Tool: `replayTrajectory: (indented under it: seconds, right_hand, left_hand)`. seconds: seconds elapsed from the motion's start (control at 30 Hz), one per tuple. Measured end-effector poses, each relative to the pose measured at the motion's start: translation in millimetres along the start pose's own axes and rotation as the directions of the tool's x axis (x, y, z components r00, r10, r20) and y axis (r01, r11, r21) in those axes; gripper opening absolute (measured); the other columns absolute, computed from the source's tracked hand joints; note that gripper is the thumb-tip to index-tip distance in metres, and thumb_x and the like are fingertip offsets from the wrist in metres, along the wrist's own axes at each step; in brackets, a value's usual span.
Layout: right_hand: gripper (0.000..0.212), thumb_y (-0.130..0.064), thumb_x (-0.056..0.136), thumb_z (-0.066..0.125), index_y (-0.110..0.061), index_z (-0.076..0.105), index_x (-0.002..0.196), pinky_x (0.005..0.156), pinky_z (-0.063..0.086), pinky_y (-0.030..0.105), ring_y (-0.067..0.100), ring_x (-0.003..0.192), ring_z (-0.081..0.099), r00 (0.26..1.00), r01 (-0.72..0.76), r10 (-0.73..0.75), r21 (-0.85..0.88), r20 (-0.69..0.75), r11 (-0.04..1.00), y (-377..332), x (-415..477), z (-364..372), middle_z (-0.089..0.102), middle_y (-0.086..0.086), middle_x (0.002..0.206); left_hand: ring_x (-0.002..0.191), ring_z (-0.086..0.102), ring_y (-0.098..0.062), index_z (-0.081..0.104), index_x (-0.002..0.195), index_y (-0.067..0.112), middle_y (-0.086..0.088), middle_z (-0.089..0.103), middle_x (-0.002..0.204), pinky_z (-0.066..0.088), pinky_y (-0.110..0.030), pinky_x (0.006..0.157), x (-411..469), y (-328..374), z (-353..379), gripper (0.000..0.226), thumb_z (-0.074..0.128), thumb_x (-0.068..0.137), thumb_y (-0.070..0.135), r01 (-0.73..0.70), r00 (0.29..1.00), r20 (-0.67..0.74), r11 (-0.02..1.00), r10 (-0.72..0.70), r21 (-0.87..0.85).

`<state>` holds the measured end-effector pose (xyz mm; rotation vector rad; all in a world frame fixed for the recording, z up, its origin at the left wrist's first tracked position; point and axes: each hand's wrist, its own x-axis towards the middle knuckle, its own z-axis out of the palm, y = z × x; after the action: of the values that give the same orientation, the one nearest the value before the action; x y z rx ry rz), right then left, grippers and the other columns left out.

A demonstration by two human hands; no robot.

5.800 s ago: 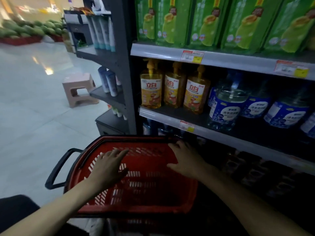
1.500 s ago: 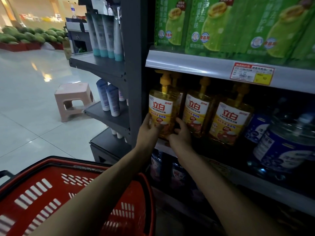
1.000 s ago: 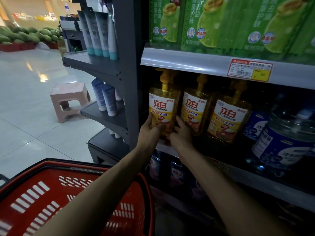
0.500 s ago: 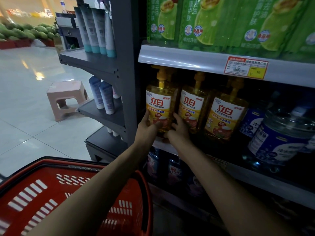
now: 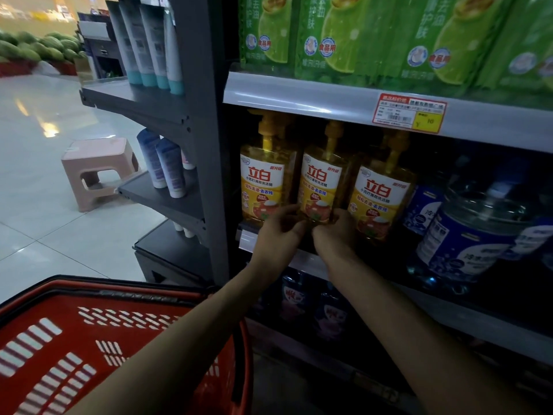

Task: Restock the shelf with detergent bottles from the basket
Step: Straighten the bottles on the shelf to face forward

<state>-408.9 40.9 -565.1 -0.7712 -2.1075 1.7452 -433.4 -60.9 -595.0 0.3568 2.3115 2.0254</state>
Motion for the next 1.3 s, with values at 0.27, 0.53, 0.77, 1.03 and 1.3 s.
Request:
replayTrajectory:
  seconds: [0.27, 0.53, 0.77, 1.03, 1.3]
  right_hand:
    - [0.08, 0.007, 0.082, 0.061, -0.027, 0.038, 0.151, 0.11, 0.045, 0.051, 0.03, 0.137, 0.047, 1.0, -0.004, 0.004, 0.001, 0.001, 1.0, 9.1, 21.1, -8.3, 0.05, 0.006, 0.148]
    - [0.077, 0.007, 0.082, 0.061, -0.031, 0.045, 0.147, 0.107, 0.049, 0.051, 0.025, 0.135, 0.05, 0.999, 0.028, -0.031, 0.091, 0.027, 0.995, 20.2, 30.4, -11.8, 0.053, 0.001, 0.146]
    - [0.076, 0.014, 0.084, 0.053, -0.032, 0.048, 0.145, 0.104, 0.052, 0.049, 0.024, 0.131, 0.054, 0.999, 0.032, -0.037, 0.127, 0.037, 0.991, 22.5, 27.7, -15.8, 0.054, 0.004, 0.145]
    - [0.075, 0.015, 0.084, 0.052, -0.028, 0.049, 0.145, 0.104, 0.052, 0.048, 0.024, 0.128, 0.056, 0.999, 0.026, -0.03, 0.097, 0.039, 0.995, 19.0, 27.6, -18.9, 0.058, 0.005, 0.141]
    - [0.069, 0.015, 0.088, 0.048, -0.02, 0.049, 0.146, 0.11, 0.048, 0.042, 0.021, 0.134, 0.053, 0.997, 0.038, -0.044, 0.107, 0.057, 0.993, 13.5, 26.6, -22.5, 0.056, 0.006, 0.144]
  left_hand:
    - [0.116, 0.06, -0.005, 0.05, 0.146, 0.029, 0.016, 0.064, 0.122, 0.049, -0.022, 0.092, 15.7, -3.7, 14.1, 0.044, 0.059, 0.103, 0.03, -0.004, 1.0, 0.014, 1.0, 0.004, -0.027]
    - [0.133, 0.053, -0.006, 0.042, 0.153, 0.035, 0.013, 0.058, 0.143, 0.046, -0.037, 0.112, 34.1, -6.7, 36.2, 0.058, 0.059, 0.098, 0.036, -0.116, 0.993, 0.023, 0.993, 0.117, -0.035]
    - [0.138, 0.05, -0.006, 0.03, 0.158, 0.042, 0.016, 0.054, 0.149, 0.044, -0.038, 0.115, 47.1, -9.2, 46.8, 0.069, 0.059, 0.096, 0.044, -0.085, 0.995, 0.046, 0.991, 0.09, -0.102]
    - [0.132, 0.056, -0.012, 0.043, 0.152, 0.04, 0.011, 0.059, 0.144, 0.047, -0.049, 0.113, 54.7, -7.2, 55.4, 0.065, 0.057, 0.091, 0.054, -0.05, 0.996, -0.083, 0.978, 0.033, -0.204]
    - [0.141, 0.048, -0.016, 0.037, 0.154, 0.047, 0.01, 0.048, 0.155, 0.043, -0.053, 0.116, 47.9, -7.4, 62.7, 0.075, 0.05, 0.084, 0.069, -0.056, 0.993, -0.107, 0.992, 0.044, -0.109]
